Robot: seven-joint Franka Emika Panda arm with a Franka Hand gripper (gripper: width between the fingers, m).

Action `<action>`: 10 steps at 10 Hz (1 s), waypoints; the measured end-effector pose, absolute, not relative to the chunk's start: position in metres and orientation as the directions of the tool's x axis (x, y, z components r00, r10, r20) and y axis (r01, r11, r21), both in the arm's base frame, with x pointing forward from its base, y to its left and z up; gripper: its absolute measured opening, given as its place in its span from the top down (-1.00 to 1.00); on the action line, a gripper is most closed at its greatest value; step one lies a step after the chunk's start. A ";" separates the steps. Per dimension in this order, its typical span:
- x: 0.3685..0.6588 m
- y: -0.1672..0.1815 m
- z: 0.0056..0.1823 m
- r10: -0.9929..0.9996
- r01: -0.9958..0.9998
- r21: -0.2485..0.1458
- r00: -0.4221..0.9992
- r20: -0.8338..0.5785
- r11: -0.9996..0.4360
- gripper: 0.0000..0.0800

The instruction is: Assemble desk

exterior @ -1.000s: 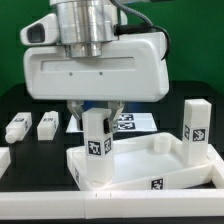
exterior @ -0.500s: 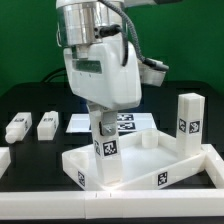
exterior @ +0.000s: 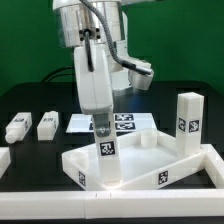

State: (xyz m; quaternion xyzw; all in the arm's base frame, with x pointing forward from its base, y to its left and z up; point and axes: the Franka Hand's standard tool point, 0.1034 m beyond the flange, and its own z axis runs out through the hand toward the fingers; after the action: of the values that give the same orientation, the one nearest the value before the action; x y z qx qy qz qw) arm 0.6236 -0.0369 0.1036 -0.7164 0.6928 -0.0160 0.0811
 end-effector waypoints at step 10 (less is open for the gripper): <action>0.634 -0.027 0.108 -0.324 -0.316 -0.090 0.942 0.090 -0.944 -0.62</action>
Offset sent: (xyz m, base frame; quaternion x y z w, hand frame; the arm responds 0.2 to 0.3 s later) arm 0.0170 0.0477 0.0018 -0.0202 -0.0867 -0.5120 0.8543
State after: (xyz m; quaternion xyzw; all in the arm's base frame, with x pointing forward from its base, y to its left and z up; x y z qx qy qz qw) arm 0.6339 -0.0266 0.1081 -0.9847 0.1625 -0.0517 0.0371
